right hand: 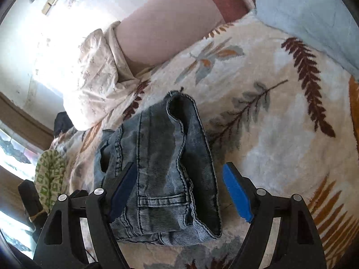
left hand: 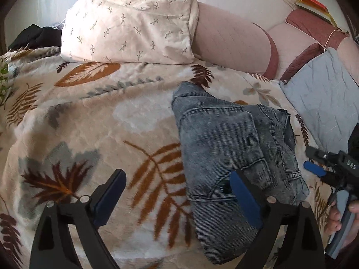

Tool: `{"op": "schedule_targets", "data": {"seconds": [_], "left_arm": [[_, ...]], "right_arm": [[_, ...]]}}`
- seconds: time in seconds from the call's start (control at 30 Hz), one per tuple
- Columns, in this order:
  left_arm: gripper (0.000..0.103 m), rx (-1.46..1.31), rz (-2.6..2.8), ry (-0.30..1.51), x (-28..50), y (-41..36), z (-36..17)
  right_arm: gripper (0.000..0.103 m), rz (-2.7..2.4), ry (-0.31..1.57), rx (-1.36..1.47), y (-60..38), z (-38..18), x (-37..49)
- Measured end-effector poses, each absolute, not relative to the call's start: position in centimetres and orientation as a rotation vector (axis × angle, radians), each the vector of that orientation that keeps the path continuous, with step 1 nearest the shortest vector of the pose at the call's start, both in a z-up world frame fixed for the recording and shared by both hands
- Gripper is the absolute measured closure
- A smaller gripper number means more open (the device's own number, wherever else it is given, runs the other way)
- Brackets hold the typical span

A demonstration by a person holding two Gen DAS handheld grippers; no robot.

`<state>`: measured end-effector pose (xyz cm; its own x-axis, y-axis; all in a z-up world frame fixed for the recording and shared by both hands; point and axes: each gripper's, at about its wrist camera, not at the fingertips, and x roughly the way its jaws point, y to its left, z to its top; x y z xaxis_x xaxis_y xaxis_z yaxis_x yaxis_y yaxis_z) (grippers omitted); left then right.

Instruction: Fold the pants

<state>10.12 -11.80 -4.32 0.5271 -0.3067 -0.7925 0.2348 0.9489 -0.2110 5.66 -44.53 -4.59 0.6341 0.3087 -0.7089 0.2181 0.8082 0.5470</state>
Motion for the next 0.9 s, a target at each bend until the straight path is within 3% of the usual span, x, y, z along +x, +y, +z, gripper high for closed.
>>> {"op": "schedule_targets", "data": {"seconds": [0.2, 0.5, 0.9], "left_arm": [[0.000, 0.046, -0.234, 0.845, 9.1, -12.7, -3.2], [0.000, 0.206, -0.063, 0.734, 9.2, -13.3, -2.7], [0.000, 0.172, -0.081, 0.730, 9.1, -13.8, -2.4]], "right_arm": [[0.024, 0.046, 0.928, 0.636, -44.2, -5.1, 6.0], [0.024, 0.038, 0.925, 0.594, -43.4, -4.6, 6.3], [0.024, 0.018, 0.919, 0.612, -44.1, -4.7, 6.6]]}}
